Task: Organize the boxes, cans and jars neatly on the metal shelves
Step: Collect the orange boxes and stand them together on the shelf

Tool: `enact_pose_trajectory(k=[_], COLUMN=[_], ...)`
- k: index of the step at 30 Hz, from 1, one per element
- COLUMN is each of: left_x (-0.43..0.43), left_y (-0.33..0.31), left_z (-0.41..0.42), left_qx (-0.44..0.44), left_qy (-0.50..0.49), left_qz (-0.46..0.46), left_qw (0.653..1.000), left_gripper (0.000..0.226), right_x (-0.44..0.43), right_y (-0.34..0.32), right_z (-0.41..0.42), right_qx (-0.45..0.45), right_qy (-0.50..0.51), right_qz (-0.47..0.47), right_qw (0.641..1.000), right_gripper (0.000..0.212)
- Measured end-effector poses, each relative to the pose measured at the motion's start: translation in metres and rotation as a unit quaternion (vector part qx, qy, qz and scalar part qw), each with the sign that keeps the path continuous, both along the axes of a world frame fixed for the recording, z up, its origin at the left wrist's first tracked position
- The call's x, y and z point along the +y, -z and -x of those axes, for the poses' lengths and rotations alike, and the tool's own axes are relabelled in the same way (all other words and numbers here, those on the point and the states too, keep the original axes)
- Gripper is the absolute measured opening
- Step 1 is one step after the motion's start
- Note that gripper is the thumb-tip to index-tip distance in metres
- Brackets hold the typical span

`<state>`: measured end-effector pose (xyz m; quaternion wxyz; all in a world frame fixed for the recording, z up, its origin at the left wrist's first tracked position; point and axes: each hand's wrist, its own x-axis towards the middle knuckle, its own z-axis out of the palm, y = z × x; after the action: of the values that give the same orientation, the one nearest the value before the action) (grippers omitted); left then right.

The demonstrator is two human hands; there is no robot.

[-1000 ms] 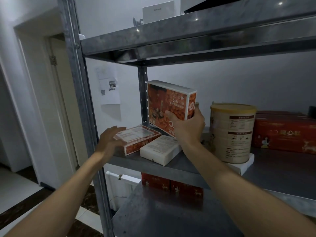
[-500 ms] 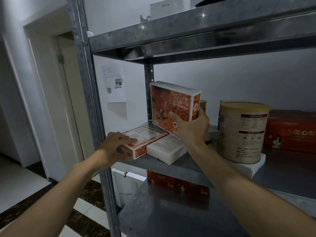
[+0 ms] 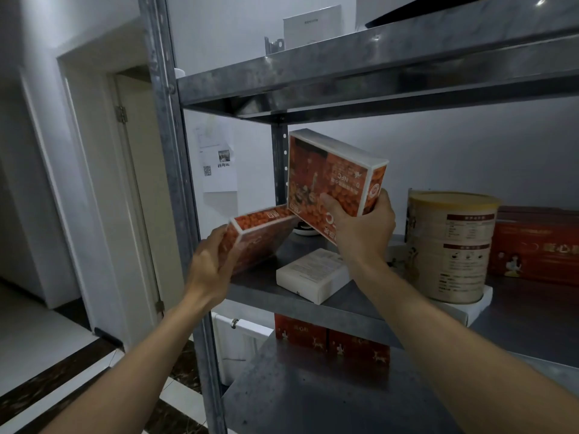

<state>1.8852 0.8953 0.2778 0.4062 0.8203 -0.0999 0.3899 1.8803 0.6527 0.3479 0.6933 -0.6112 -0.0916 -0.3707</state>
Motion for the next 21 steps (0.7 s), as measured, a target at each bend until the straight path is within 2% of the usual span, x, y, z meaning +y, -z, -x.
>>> enact_pose_trajectory(k=[3, 11, 14, 17, 19, 21], left_x=[-0.009, 0.0, 0.002, -0.002, -0.003, -0.004], left_y=[-0.006, -0.01, -0.01, -0.013, -0.018, -0.023], left_z=[0.007, 0.0, 0.005, 0.014, 0.021, 0.026], left_qx=[-0.007, 0.042, 0.036, 0.021, 0.004, -0.013], left_qy=[0.01, -0.003, 0.029, 0.066, 0.075, 0.084], left_qz=[0.074, 0.143, 0.199, 0.264, 0.273, 0.272], left_qw=[0.997, 0.989, 0.979, 0.962, 0.959, 0.959], left_gripper=[0.067, 0.056, 0.051, 0.062, 0.069, 0.06], right_x=[0.001, -0.003, -0.005, -0.005, -0.004, -0.004], right_y=[-0.004, -0.007, -0.01, -0.012, -0.013, -0.013], right_z=[0.003, 0.005, 0.007, 0.009, 0.012, 0.015], right_qx=[-0.008, 0.011, 0.016, 0.023, 0.024, 0.025], right_qy=[0.0, -0.019, -0.038, -0.066, -0.076, -0.091], right_qz=[0.003, 0.022, 0.051, 0.057, 0.053, 0.046], right_qw=[1.0, 1.0, 0.998, 0.996, 0.995, 0.995], right_gripper=[0.054, 0.054, 0.054, 0.055, 0.053, 0.048])
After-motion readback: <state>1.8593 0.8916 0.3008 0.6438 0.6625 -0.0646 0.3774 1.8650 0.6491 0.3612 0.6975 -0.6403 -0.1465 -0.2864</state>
